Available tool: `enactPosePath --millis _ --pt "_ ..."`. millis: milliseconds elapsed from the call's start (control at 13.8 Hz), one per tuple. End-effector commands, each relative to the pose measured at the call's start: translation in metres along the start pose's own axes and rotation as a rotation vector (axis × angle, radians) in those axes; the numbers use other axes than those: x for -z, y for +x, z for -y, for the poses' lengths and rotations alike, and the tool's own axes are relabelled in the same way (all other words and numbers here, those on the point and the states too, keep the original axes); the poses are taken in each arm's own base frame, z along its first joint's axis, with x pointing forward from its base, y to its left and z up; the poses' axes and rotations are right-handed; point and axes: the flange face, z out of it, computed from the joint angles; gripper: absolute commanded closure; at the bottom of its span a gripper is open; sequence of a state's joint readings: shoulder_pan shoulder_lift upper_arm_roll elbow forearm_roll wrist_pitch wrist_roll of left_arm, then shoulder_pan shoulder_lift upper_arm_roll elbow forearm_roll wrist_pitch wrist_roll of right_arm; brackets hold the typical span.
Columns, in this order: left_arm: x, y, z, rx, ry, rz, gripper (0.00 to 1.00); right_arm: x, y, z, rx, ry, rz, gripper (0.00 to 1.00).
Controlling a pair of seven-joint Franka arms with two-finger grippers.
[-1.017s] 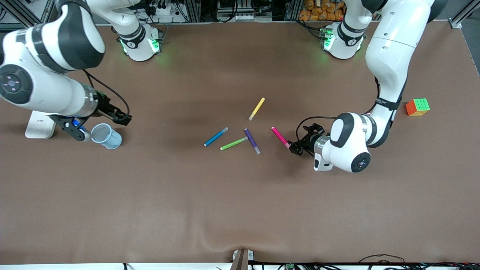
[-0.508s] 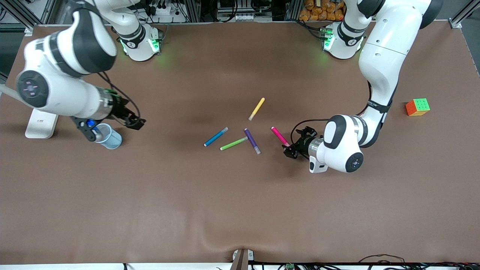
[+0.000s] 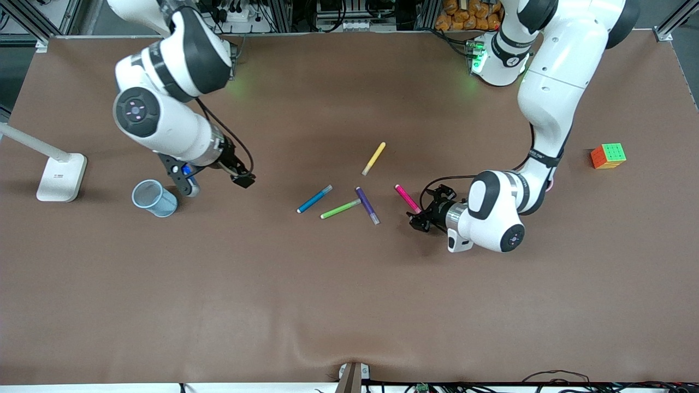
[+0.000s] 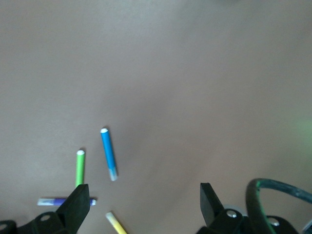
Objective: Place pink and blue markers in matching cups
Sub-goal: 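Lower the left gripper onto the pink marker while the right gripper reaches markers, then close the left gripper on the pink marker while the right gripper descends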
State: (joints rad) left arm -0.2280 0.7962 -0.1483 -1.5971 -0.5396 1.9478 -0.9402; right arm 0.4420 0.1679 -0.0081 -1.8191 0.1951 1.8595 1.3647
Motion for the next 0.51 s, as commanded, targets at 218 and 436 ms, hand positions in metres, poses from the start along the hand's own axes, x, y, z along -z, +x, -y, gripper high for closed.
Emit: enactPosePath --millis 218,436 --pt "-0.016 0.008 -0.009 0.018 -0.024 -0.01 0.11 -0.096 -0.066 0.032 -0.074 0.053 -0.038 0.0" --pt "-0.016 0.008 -0.011 0.018 -0.037 -0.017 0.49 -0.148 -0.093 0.041 -0.1 0.035 -0.075 0.0"
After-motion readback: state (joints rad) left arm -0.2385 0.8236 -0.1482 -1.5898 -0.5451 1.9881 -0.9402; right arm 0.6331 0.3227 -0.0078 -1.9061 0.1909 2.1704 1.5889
